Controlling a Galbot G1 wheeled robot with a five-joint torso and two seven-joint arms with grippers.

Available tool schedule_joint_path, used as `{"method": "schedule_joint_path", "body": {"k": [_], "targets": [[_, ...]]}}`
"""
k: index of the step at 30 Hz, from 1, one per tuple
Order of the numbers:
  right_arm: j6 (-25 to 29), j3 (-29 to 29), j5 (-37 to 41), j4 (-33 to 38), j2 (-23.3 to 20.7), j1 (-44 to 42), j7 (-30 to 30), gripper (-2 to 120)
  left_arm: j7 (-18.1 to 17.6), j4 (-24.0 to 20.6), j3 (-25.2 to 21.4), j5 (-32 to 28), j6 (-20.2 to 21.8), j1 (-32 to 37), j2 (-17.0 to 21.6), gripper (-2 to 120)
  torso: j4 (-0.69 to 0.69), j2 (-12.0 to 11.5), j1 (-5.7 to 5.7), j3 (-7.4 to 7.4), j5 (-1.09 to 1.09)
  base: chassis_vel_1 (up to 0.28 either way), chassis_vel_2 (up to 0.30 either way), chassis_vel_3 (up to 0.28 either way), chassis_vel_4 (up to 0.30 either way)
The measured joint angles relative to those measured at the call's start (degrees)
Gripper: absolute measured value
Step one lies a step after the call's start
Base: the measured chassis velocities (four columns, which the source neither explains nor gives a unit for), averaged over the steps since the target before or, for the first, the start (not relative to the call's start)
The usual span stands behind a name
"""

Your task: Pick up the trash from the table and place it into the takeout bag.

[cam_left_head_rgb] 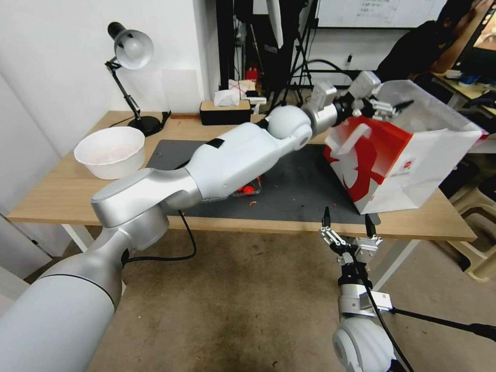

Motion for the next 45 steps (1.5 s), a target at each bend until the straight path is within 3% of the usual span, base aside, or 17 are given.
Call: {"method": "schedule_joint_path", "body": {"k": [2,7,10,18,21,38,45], "targets": [[0.0,0.0,0.0,0.0,0.0,0.0,0.0,100,-0.6,-1.9,-2.0,-0.3,0.4,1.7,4.2,100,0.05,0.0,0.0,0.0,-0.02,0.0,0.0,0.0,0.0],[0.0,-0.1,0.0,0.0,0.1,0.1,0.0,100,-1.6,-5.1,-5.0,-0.3,1.0,5.4,9.0,100,0.03,0.0,0.0,0.0,-0.02,0.0,0.0,0.0,0.0],[-0.1,-0.4,-0.2,0.0,0.0,0.1,0.0,100,-2.9,-9.4,-8.5,0.0,1.2,11.5,14.7,100,0.03,0.0,0.0,0.0,-0.02,0.0,0.0,0.0,0.0],[-0.1,-0.5,-0.3,0.0,-0.2,-0.1,0.0,100,-4.5,-14.1,-15.8,1.5,1.2,20.9,20.8,100,0.0,0.0,0.0,0.0,-0.02,0.0,0.0,0.0,0.0],[-0.1,-0.7,-0.4,0.0,-0.2,-0.3,-0.1,100,-5.4,-17.4,-21.6,2.6,1.2,26.9,23.8,100,0.03,0.0,-0.01,0.0,-0.02,0.0,0.0,0.0,0.0],[0.1,-1.4,-0.6,-0.6,-0.5,0.2,-0.1,100,-9.1,-29.2,-36.4,7.0,2.4,48.1,28.6,100,0.02,0.0,-0.02,0.0,0.02,0.0,0.0,0.0,0.0],[0.1,-2.0,-0.7,-1.0,-0.4,0.5,-0.2,100,-13.5,-37.3,-45.0,12.7,2.9,60.0,28.2,100,0.01,0.0,-0.01,-0.01,-0.02,0.0,0.0,0.0,0.0]]}}
